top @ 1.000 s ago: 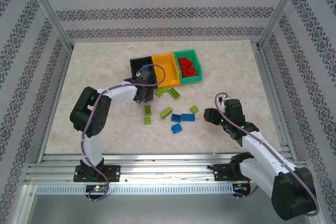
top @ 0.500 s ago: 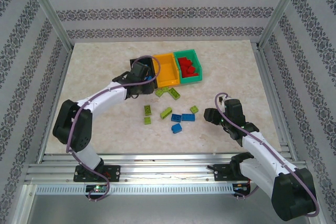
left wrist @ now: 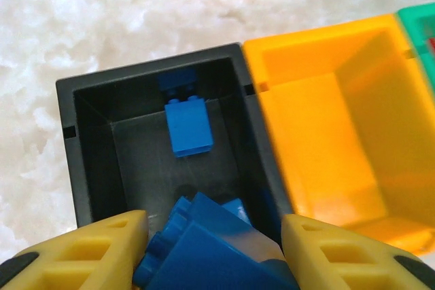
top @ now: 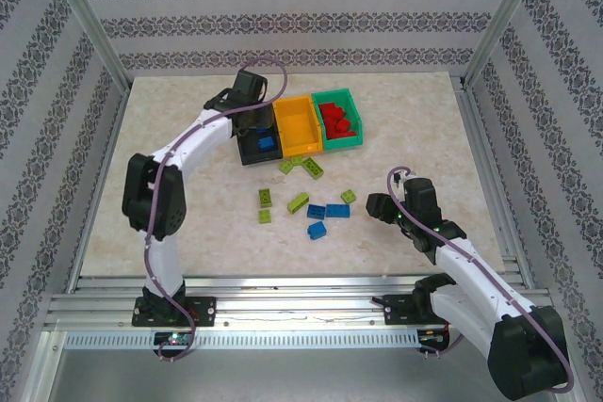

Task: Sort the legos into containers by color
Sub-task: Place the lego in the container, then pick up the lego from the bottom-center of the table.

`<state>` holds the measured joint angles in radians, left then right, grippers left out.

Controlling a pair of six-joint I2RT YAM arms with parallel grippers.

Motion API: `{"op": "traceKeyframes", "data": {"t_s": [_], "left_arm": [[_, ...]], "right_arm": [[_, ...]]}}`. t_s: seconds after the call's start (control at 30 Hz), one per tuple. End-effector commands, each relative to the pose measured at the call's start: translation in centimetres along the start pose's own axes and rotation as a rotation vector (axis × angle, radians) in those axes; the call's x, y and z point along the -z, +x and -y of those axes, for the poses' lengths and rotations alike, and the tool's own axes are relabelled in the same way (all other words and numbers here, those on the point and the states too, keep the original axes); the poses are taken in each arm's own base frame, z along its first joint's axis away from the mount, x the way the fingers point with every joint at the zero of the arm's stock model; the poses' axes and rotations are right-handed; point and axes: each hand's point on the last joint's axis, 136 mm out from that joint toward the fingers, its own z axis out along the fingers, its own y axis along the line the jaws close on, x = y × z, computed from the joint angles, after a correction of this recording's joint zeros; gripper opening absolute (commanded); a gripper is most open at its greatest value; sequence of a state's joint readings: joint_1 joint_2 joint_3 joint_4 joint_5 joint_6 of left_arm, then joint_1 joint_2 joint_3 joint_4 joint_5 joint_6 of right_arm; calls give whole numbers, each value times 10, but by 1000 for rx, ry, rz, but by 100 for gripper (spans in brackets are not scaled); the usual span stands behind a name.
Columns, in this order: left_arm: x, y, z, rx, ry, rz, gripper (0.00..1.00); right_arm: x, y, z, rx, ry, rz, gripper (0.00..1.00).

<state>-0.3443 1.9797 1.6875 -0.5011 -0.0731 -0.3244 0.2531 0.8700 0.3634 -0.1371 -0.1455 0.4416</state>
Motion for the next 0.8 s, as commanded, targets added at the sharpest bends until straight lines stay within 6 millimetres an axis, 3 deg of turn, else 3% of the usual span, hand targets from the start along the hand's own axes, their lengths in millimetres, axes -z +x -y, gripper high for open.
{"op": "traceKeyframes", "data": {"t_s": [0.0, 0.17, 0.4, 0.6, 0.77], "left_arm": [[-6, 5, -13, 5, -52, -74, 54], [8, 12, 5, 49, 77, -31, 68], [46, 46, 2, 93, 162, -14, 68], [78, 93, -4, 134, 231, -42, 68], [90, 122, -8, 176, 268, -55, 67]], "right_arm": [[1, -1, 2, -2, 10, 21, 58], [2, -1, 2, -2, 12, 25, 58], [-4, 6, 1, 2, 3, -16, 58], [-9, 9, 0, 8, 8, -49, 58], [-12, 10, -2, 13, 3, -66, 58]]}}
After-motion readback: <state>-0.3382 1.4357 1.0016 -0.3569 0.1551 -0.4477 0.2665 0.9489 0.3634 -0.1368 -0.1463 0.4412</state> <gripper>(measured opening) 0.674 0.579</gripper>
